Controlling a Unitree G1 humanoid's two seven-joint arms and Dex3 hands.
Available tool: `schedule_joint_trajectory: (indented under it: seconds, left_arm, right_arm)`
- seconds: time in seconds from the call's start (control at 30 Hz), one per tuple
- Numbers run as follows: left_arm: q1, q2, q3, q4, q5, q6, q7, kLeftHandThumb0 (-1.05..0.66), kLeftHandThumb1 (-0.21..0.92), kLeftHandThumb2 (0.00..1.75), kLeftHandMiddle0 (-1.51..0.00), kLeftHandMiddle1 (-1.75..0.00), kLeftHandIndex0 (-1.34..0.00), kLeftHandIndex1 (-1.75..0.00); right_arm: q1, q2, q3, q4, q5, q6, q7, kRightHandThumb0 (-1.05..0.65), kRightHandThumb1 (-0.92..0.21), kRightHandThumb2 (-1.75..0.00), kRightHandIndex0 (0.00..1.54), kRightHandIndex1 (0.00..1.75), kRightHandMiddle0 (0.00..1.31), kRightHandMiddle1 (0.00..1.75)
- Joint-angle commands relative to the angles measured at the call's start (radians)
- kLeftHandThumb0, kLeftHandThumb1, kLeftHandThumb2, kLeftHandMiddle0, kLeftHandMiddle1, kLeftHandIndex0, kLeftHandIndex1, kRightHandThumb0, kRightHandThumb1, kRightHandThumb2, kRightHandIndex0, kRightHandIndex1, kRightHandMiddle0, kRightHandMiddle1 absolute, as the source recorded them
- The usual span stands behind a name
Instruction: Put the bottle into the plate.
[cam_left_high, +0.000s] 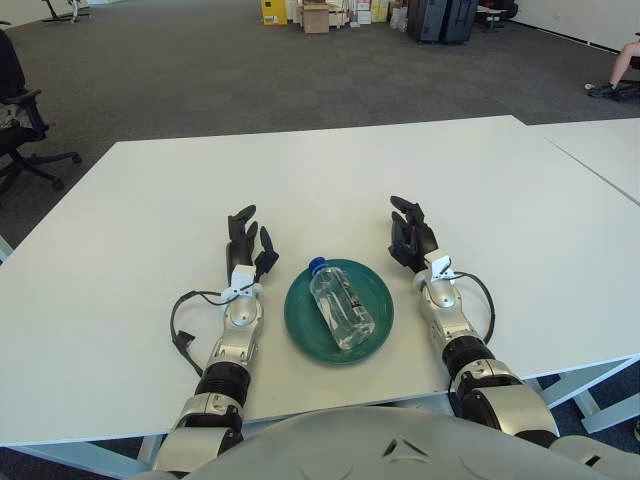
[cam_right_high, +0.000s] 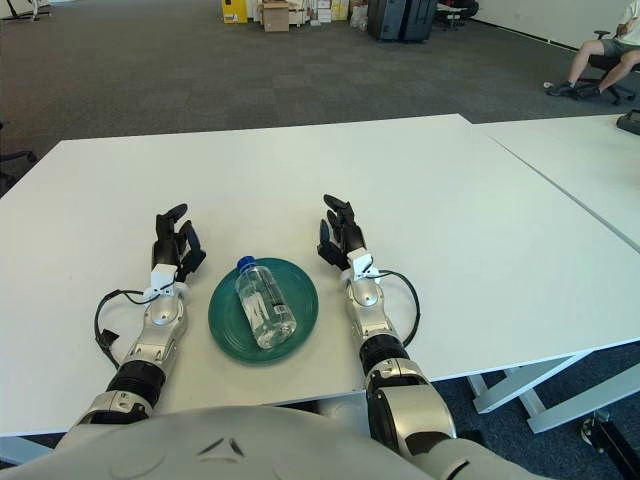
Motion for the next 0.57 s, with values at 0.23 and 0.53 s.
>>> schedule_joint_trajectory:
  seconds: [0.23, 0.53]
  left_arm:
    - [0.013, -0.001, 0.002, 0.023, 0.003, 0.010, 0.004, -0.76, 0.92, 0.86, -0.46, -0.14, 0.00, -1.03]
    - [0.007, 0.001, 0.004, 0.027, 0.004, 0.014, 0.008, -0.78, 0.92, 0.86, -0.42, -0.12, 0.00, -1.00]
  right_arm:
    - [0.044, -0.007, 0.006, 0.061, -0.003, -0.019, 0.007, -0.73, -0.92, -0.88, 0.22, 0.00, 0.00, 0.63]
    - [0.035, -0.010, 0.005, 0.074, -0.003, -0.001, 0.004, -0.73, -0.92, -0.89, 0.22, 0.00, 0.00, 0.64]
